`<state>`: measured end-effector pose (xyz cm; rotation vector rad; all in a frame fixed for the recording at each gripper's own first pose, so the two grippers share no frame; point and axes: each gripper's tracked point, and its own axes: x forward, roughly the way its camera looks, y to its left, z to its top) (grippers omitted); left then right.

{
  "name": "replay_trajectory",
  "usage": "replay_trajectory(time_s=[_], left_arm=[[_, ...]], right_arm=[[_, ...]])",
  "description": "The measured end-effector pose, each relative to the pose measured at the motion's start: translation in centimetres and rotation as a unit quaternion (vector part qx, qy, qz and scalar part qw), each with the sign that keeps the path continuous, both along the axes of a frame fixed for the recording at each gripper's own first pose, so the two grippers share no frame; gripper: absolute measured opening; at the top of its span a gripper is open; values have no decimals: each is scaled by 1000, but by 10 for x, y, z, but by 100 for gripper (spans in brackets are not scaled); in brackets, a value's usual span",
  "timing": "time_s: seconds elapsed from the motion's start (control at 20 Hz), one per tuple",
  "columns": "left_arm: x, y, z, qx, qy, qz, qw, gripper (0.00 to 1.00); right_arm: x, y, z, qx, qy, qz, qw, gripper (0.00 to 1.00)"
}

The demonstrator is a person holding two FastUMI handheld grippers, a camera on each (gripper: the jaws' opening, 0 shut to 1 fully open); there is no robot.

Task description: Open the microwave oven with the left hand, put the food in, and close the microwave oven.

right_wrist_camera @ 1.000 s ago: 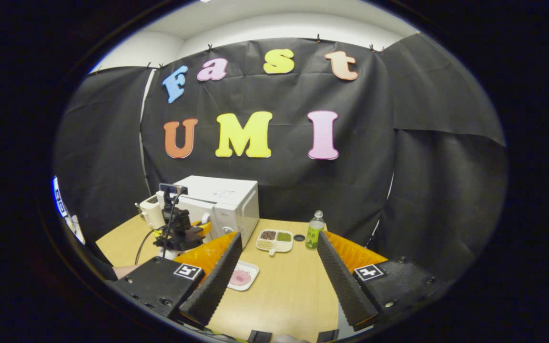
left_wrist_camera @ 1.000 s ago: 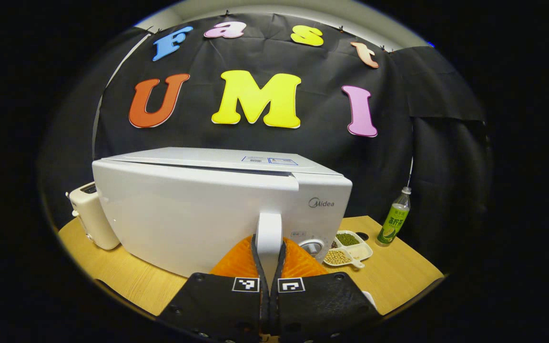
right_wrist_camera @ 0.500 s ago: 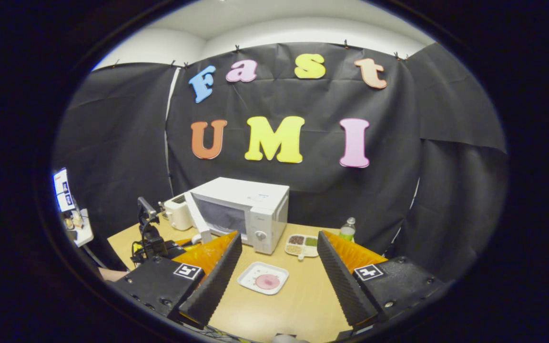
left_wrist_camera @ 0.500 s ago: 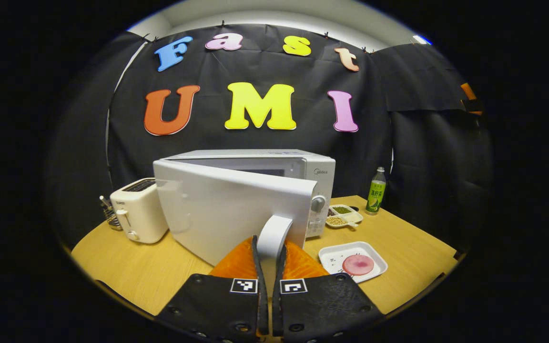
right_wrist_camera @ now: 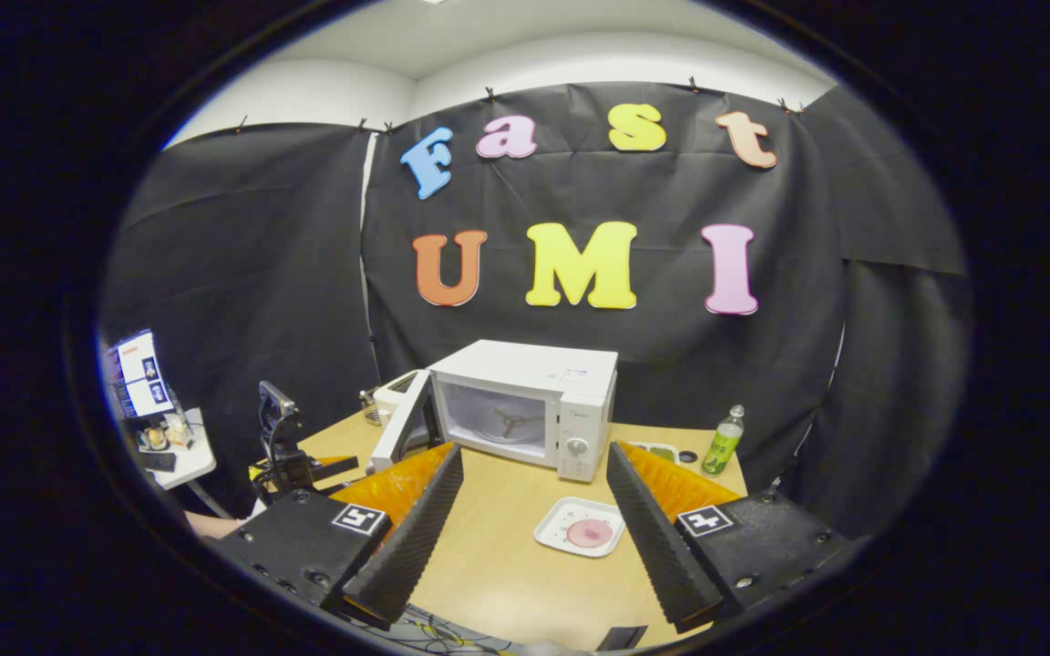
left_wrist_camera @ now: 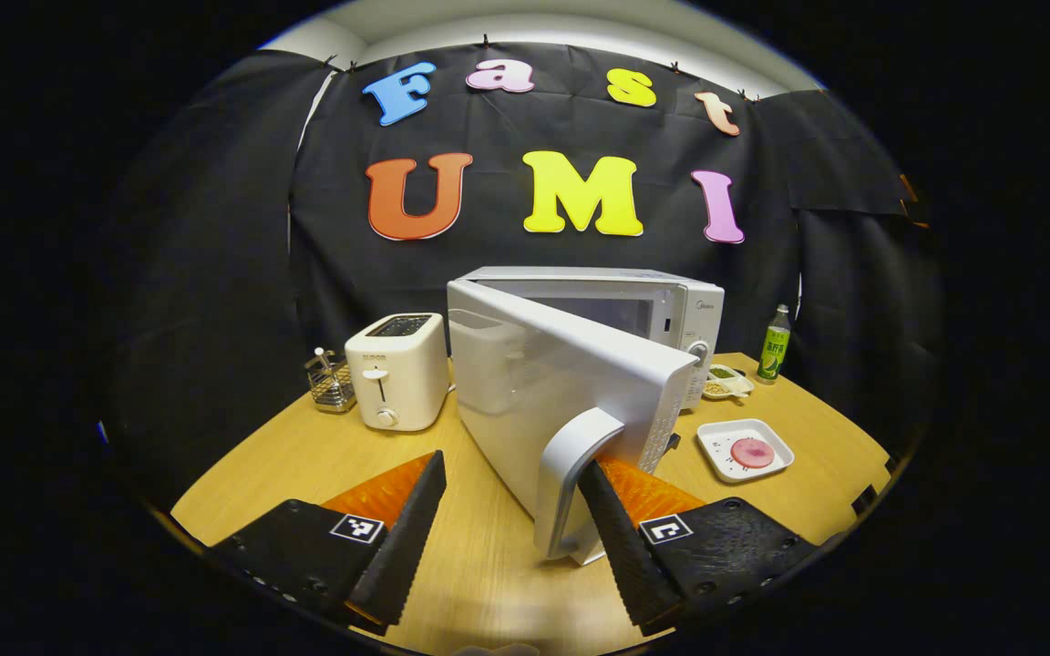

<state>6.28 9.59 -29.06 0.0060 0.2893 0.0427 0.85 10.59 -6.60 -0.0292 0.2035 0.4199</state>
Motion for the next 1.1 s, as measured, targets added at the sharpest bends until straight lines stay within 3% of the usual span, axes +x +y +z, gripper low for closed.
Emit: replay_trajectory(time_s=[0.15, 0.2, 0.35, 0.45, 0.7, 0.75, 0.9, 1.1], left_arm=[[-16, 28, 0, 19, 7, 15, 1000, 94], [-22, 34, 0, 22, 8, 15, 1000, 96], [-39, 65, -1, 35, 13, 25, 999, 95], [-49, 94, -3, 49, 20, 48, 997, 95], [-73, 140, -3, 42, 28, 92, 994, 95], [-78, 144, -1, 40, 27, 97, 994, 95], [-90, 144, 0, 37, 29, 96, 994, 95], [-91, 118, 9, 31, 23, 75, 996, 95]], right_arm=[[-8, 14, -4, -2, 1, 4, 1000, 96], [-9, 18, -6, -2, 2, 5, 1000, 100], [-4, 25, -9, -17, -14, 0, 1000, 96], [-2, 33, -24, -26, -7, 1, 1000, 100], [10, 38, -45, -24, 21, -2, 999, 96], [15, 36, -50, -23, 24, -9, 999, 100], [30, 28, -70, -23, 40, -24, 999, 96], [49, 8, -103, -29, 73, -42, 996, 100]])
